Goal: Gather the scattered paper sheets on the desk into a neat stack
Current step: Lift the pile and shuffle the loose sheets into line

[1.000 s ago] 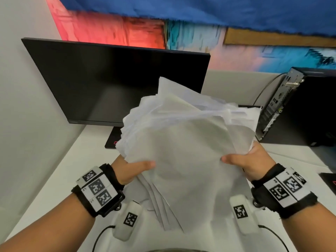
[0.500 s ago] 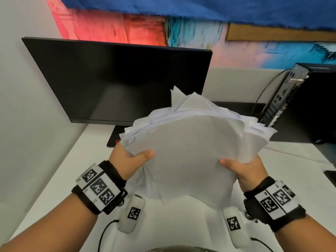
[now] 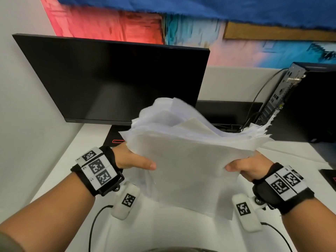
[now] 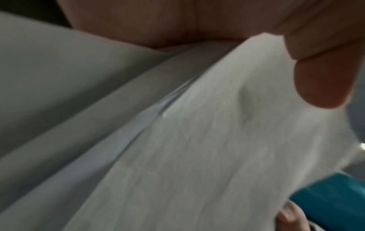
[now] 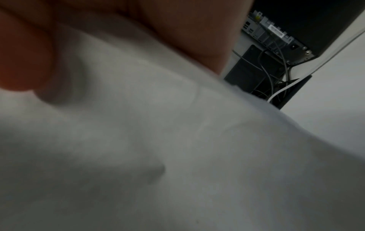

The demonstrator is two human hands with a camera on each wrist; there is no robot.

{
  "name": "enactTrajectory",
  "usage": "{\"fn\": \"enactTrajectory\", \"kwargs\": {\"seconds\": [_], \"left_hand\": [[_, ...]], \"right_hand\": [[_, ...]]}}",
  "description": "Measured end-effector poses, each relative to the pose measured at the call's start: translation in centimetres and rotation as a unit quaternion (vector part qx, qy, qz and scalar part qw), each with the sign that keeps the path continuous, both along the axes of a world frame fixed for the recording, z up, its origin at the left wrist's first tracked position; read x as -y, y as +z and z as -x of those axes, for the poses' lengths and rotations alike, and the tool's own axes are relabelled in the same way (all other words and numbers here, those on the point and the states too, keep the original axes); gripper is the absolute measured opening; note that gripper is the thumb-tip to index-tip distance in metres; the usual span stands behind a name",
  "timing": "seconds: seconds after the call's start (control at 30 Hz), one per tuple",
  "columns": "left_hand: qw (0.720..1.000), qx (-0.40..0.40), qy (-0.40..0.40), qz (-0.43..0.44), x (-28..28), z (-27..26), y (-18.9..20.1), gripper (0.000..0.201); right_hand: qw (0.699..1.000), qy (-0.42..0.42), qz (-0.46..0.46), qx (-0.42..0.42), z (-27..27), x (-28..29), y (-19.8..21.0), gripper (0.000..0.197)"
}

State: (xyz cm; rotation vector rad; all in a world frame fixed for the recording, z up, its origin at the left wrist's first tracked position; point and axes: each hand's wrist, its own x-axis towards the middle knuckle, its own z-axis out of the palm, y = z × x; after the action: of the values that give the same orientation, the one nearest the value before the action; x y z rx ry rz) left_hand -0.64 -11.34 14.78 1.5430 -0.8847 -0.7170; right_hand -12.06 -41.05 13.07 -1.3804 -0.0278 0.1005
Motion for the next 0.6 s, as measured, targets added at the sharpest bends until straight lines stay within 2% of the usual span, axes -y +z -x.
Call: {"fn": "enactTrajectory", "kwargs": {"seconds": [0.1,0.27,0.3,0.33,0.37,0.47,0.53,0.6], "left_hand": [[0.998,0.022,0.027,-0.052,0.8,0.0,-0.6,0.063],[0.986,0.034,0.160,0.001,2.8,0.1,-1.3,0.045],[0.984,0.035,0.173,0.000,3.0,0.4,-1.3,0.039],[0.983,0.038,0.180,-0.006,3.0,0.6,-1.2,0.030],[0.981,0.046,0.186,-0.014,3.0,0.7,-1.2,0.021],[0.978,0.079,0.190,-0.017,2.8,0.9,-0.9,0.026],[0.978,0.083,0.193,-0.019,2.7,1.0,-0.3,0.022],[0.979,0.071,0.191,-0.019,2.2,0.8,0.1,0.028]], "right_hand": [[0.999,-0.033,-0.021,-0.003,-0.4,0.6,-0.5,0.051],[0.994,-0.094,-0.037,0.031,-0.2,0.6,-1.2,0.052],[0.991,-0.121,-0.048,0.042,-0.1,0.5,-1.3,0.045],[0.985,-0.150,-0.064,0.055,0.1,0.4,-1.1,0.038],[0.979,-0.174,-0.077,0.066,0.2,0.4,-1.1,0.039],[0.968,-0.210,-0.093,0.098,0.5,0.4,-0.6,0.040],[0.965,-0.212,-0.104,0.114,0.4,0.4,-0.3,0.038],[0.963,-0.211,-0.120,0.115,0.3,0.3,0.1,0.038]]}}
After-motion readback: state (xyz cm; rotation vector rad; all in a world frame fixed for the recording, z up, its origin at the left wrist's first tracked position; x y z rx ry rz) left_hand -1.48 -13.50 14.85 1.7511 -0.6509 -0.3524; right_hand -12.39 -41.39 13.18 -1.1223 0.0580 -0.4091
